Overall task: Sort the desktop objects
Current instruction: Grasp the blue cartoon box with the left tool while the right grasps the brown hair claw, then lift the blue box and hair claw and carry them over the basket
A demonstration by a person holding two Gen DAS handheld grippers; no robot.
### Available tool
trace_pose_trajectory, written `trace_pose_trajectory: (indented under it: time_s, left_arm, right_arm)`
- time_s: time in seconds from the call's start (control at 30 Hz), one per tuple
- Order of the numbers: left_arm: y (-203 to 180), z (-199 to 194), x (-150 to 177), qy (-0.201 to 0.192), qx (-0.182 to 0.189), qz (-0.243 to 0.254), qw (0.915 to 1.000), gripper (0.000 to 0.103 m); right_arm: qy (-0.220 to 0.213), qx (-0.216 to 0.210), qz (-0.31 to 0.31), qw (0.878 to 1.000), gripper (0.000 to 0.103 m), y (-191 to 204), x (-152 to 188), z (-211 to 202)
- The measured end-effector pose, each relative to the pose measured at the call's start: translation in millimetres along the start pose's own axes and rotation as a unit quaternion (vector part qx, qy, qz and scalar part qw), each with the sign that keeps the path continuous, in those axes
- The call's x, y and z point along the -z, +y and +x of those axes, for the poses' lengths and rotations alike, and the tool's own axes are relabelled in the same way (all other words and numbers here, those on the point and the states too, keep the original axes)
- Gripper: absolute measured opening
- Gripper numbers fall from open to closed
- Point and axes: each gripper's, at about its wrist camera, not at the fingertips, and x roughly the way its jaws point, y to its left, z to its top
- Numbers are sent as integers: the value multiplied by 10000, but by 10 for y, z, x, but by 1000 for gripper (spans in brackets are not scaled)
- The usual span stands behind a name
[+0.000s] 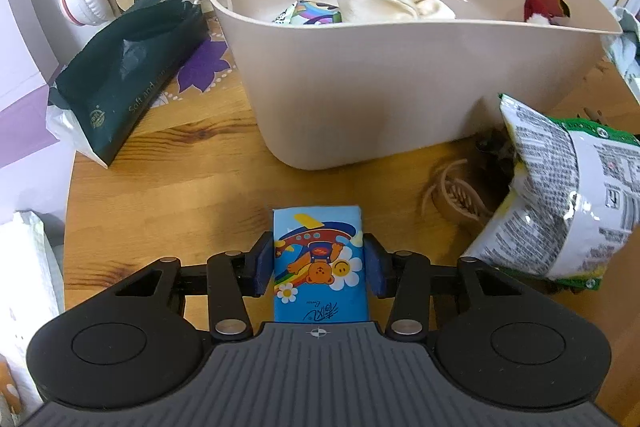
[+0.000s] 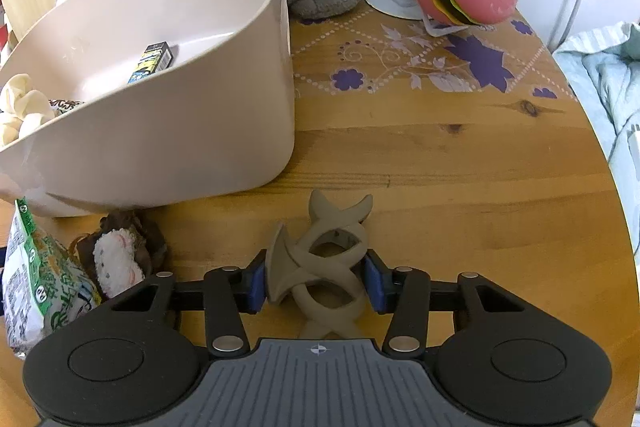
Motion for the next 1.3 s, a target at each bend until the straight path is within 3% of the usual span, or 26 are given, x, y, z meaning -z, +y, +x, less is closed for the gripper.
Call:
trace_pose_trajectory:
  time_s: [0.83, 1.07, 1.3]
  left_arm:
    - [418, -851, -9, -931, 148, -217, 9953, 47]
    - [466, -1104, -202, -1361, 176, -271, 9902, 47]
    - [409, -1361, -497, -1809, 176, -305, 9829, 47]
  right_arm:
    - [-894, -346, 339, 9948, 45, 69, 121, -967]
    - [-1486, -360, 252, 9879, 45, 177, 62, -1373]
    - [-1804, -533, 164, 9820, 45, 322, -67, -1601]
